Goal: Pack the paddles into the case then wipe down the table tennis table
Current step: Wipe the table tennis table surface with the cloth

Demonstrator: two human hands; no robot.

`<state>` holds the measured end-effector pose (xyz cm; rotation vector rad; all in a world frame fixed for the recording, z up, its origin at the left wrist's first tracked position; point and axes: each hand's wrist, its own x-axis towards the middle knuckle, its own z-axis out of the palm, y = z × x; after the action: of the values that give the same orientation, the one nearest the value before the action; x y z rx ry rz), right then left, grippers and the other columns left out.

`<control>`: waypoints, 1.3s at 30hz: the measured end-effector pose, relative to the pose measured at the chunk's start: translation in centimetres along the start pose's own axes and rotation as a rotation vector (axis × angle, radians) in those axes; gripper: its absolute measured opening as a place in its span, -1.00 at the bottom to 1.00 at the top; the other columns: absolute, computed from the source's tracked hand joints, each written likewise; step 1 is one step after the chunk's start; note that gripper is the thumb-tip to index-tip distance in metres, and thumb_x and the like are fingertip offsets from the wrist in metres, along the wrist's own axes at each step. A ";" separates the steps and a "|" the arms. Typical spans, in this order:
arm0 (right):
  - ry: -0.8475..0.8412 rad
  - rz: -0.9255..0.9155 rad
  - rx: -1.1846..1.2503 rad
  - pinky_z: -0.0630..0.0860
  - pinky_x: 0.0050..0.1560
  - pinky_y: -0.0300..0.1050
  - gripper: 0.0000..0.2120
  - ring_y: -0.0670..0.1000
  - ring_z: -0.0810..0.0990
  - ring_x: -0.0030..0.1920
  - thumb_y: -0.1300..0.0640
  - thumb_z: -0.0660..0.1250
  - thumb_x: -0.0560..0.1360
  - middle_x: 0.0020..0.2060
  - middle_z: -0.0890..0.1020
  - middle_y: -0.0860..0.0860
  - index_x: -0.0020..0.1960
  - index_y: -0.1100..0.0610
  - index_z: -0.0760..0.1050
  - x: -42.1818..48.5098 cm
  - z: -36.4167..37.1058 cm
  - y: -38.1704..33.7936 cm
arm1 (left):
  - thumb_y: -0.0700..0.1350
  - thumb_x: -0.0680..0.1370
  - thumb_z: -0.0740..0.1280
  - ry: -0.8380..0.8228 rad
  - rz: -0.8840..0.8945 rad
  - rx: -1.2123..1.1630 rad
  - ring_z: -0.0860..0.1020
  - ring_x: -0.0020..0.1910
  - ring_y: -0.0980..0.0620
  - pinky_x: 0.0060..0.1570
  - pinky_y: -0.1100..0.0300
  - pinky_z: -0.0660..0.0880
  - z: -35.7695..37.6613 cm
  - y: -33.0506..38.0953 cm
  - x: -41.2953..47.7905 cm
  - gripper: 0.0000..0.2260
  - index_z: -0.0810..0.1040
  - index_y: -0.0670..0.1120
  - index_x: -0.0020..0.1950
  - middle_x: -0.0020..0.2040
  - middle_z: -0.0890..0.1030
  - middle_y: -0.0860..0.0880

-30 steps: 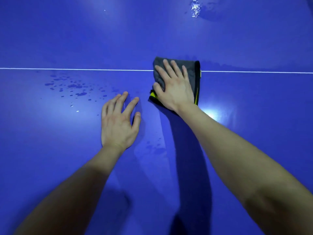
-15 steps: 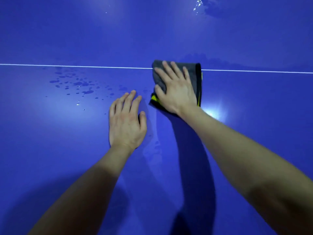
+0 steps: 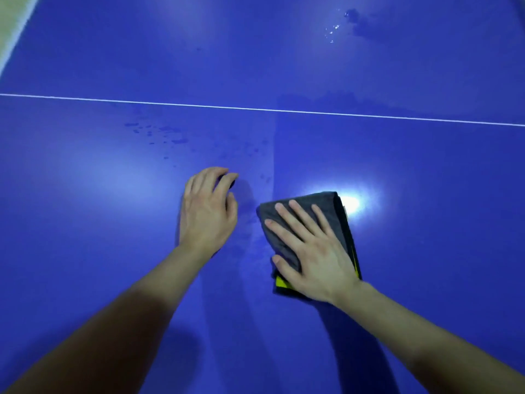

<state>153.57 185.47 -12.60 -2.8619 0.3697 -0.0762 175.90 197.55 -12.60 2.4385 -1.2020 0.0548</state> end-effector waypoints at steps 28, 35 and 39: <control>0.084 0.273 -0.023 -0.11 0.74 0.24 -0.36 0.07 0.06 0.76 -0.22 0.08 0.67 0.75 0.18 -0.02 0.72 -0.09 0.28 25.4 1.0 4.1 | -0.12 0.68 0.26 -0.010 0.047 0.115 0.46 0.45 -0.16 0.41 -0.16 0.34 0.0 -5.2 -4.3 -0.66 0.60 -0.04 0.44 0.46 0.53 -0.05; 0.131 0.187 -0.017 -0.03 0.73 0.27 -0.39 0.08 0.05 0.76 -0.21 0.11 0.72 0.75 0.20 0.01 0.72 -0.02 0.29 14.4 1.9 -1.3 | -0.13 0.69 0.25 0.003 0.045 0.114 0.48 0.42 -0.16 0.42 -0.13 0.34 -0.4 -5.1 -4.3 -0.67 0.59 -0.03 0.44 0.46 0.53 -0.05; 0.012 0.051 0.037 0.09 0.70 0.33 -0.39 0.05 -0.01 0.77 -0.16 0.23 0.73 0.76 0.13 -0.02 0.73 -0.01 0.27 -2.1 1.9 -8.2 | -0.15 0.69 0.25 -0.002 0.029 0.091 0.48 0.42 -0.17 0.43 -0.14 0.35 -0.2 -5.0 -4.2 -0.65 0.54 -0.08 0.48 0.46 0.52 -0.07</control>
<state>153.68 194.16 -12.42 -2.8154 0.4384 -0.0899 177.09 203.49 -15.03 2.4997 -1.2617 0.1186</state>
